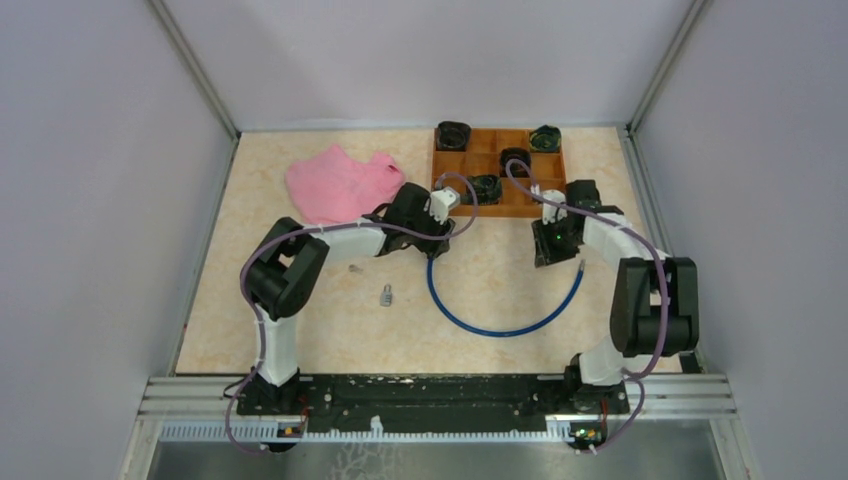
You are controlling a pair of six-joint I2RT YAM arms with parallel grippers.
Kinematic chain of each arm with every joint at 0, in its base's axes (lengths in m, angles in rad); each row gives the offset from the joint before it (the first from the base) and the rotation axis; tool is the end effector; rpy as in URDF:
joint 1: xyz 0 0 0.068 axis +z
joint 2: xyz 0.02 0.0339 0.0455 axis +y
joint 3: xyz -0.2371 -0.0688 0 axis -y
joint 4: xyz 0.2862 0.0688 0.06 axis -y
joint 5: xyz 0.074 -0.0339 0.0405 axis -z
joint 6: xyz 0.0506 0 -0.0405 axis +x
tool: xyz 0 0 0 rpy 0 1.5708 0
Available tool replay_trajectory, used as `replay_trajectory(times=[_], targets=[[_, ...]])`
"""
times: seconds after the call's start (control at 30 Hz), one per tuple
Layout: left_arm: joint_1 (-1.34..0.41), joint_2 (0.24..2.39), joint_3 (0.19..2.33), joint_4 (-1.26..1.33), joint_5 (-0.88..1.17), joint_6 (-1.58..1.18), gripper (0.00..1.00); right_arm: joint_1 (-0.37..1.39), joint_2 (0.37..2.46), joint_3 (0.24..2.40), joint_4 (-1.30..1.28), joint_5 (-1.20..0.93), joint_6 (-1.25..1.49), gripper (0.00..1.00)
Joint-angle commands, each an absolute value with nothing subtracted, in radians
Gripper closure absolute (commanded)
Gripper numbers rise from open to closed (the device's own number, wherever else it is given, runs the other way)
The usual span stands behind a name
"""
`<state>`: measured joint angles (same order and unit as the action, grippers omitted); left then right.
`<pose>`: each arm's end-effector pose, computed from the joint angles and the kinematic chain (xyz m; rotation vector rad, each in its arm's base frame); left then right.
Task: Lock with the key
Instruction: Pick up the lock from the center of the board.
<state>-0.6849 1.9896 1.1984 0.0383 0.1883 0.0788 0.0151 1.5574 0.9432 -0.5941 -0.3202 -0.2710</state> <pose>0.3430 -0.2924 0.0842 0.9706 2.1575 -0.5188 0.3283 0.0209 0.1206 -0.4674 2.6803 0.3720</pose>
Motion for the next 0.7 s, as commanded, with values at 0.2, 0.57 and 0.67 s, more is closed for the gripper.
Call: replay_trajectory(times=[0.2, 0.57, 0.67], targets=[[-0.687, 2.011, 1.129, -0.159, 0.210, 0.040, 0.30, -0.169, 1.383, 0.884, -0.646, -0.170, -0.317, 0.41], [-0.686, 1.999, 1.130, -0.150, 0.225, 0.037, 0.25, -0.207, 1.486, 0.832, -0.589, -0.131, -0.297, 0.37], [-0.686, 1.995, 1.128, -0.147, 0.224, 0.039, 0.25, -0.207, 1.513, 0.833, -0.579, -0.135, -0.296, 0.41]])
